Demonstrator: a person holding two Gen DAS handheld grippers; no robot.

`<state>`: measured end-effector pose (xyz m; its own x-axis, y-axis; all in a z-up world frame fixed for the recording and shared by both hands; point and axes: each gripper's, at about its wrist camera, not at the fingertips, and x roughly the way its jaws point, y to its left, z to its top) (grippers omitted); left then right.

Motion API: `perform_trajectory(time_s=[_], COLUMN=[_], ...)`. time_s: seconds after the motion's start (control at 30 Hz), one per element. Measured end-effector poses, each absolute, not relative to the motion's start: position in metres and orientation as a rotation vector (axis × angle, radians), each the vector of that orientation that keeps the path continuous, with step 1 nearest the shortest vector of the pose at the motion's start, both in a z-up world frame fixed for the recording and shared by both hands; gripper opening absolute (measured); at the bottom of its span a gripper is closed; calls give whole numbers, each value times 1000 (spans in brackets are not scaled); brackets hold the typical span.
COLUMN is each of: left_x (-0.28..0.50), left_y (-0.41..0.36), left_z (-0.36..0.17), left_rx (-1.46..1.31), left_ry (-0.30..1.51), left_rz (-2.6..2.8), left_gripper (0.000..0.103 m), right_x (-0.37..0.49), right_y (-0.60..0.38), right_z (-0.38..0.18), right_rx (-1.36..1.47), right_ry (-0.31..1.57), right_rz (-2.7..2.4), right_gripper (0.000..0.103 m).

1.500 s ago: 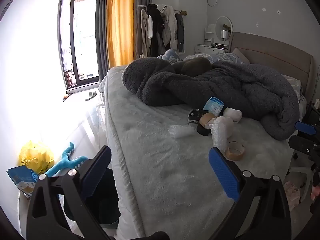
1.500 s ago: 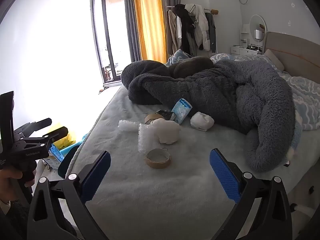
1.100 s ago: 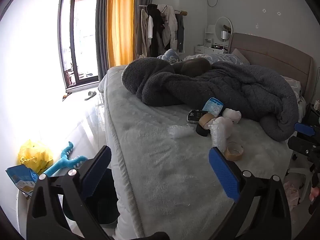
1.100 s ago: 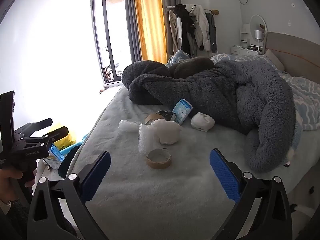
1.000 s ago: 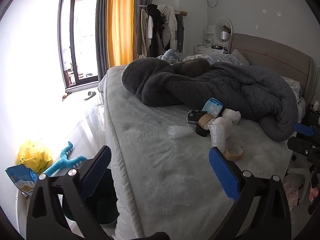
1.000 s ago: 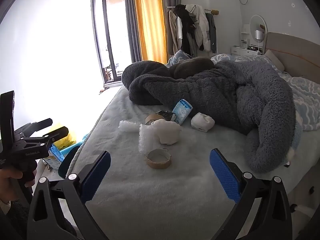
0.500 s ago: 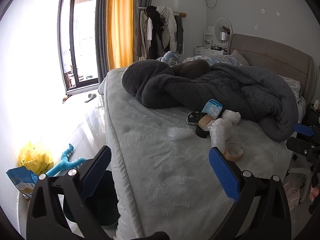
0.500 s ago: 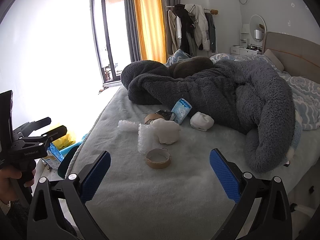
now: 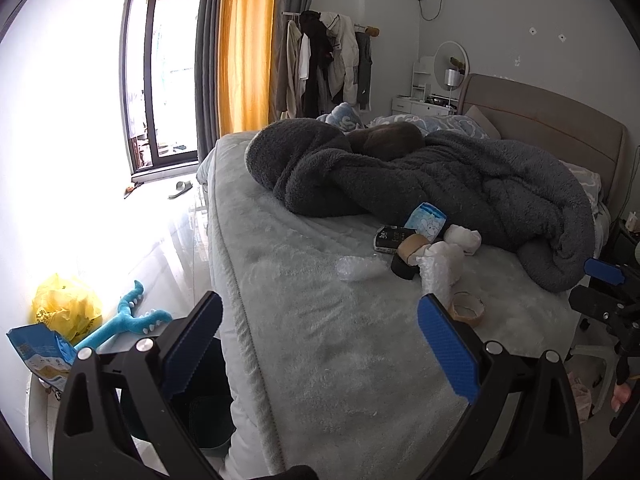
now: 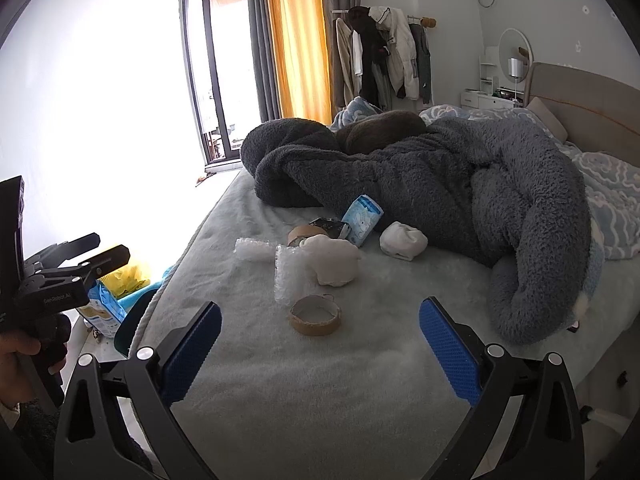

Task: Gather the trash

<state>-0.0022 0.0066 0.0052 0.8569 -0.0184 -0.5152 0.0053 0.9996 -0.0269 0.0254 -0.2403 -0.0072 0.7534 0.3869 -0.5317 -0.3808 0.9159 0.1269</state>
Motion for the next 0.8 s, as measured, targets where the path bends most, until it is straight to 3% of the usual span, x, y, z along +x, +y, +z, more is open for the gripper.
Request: perform_trajectory(time_s=[0.8], left_x=[2], left_y=[3], left_z=[8], left_rx=[-45], left_ry=[567], left_rz=[-65], left_gripper=[99], right_x=[27], right_y=[-235], right_z=[-8], right_rx=[-7], right_ry=[602], right_rz=[435], right_gripper=[100])
